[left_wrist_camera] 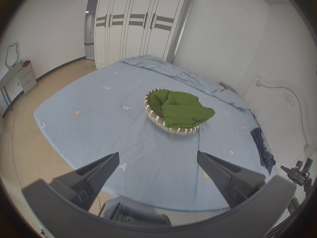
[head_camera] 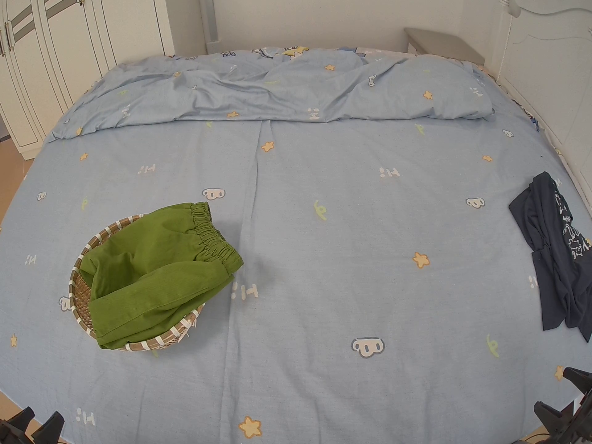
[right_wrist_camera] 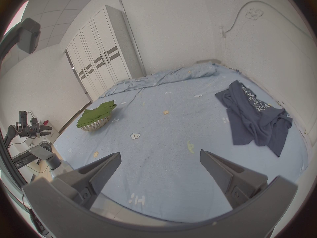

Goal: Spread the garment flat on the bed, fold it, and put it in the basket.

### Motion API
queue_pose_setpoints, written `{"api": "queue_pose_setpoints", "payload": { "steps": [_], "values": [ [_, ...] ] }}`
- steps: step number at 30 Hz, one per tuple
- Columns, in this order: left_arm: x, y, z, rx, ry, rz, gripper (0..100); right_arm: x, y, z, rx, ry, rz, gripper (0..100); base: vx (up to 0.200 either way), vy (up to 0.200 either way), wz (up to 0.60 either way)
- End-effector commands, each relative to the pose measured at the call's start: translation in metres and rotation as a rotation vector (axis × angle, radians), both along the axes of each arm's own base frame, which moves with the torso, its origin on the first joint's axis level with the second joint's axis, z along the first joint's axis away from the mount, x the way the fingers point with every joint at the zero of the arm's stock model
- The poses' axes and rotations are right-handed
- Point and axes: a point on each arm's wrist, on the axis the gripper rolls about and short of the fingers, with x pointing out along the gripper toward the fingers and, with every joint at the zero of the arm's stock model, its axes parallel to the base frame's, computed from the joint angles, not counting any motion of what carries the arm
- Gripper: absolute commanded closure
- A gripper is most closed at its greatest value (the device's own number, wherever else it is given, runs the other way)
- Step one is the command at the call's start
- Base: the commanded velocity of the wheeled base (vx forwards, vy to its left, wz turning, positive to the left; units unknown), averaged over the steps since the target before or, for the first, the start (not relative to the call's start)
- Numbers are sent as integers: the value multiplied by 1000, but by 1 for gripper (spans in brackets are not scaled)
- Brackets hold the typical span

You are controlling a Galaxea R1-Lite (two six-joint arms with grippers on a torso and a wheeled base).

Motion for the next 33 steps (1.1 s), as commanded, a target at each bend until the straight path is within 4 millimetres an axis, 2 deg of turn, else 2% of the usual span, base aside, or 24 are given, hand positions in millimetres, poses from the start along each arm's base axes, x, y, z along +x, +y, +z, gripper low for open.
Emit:
{"api": "queue_pose_setpoints", "payload": {
  "steps": [1,7,8,10,11,13,16,33],
  "values": [
    [7,1,-34,19,-217,-1,0,-15,3,-17,-9,-150,-97,0,0,0,0],
    [24,1,-45,170,-333,-31,0,-15,3,-22,-66,-201,-93,0,0,0,0],
    [31,1,-50,289,-395,-50,0,-10,2,-24,-72,-241,-124,0,0,0,0],
    [33,1,-51,322,-425,-60,0,-8,1,-25,-77,-265,-149,0,0,0,0],
    [34,1,-55,387,-400,-81,0,0,-1,-30,-108,-364,-241,0,0,0,0],
    [33,1,-56,388,-374,-87,0,3,-2,-31,-119,-403,-302,0,0,0,0],
    [34,1,-56,389,-391,-85,0,3,-2,-34,-76,-363,-321,0,0,0,0],
    [34,1,-55,378,-398,-109,0,3,-2,-33,-82,-372,-311,0,0,0,0]
  ]
}}
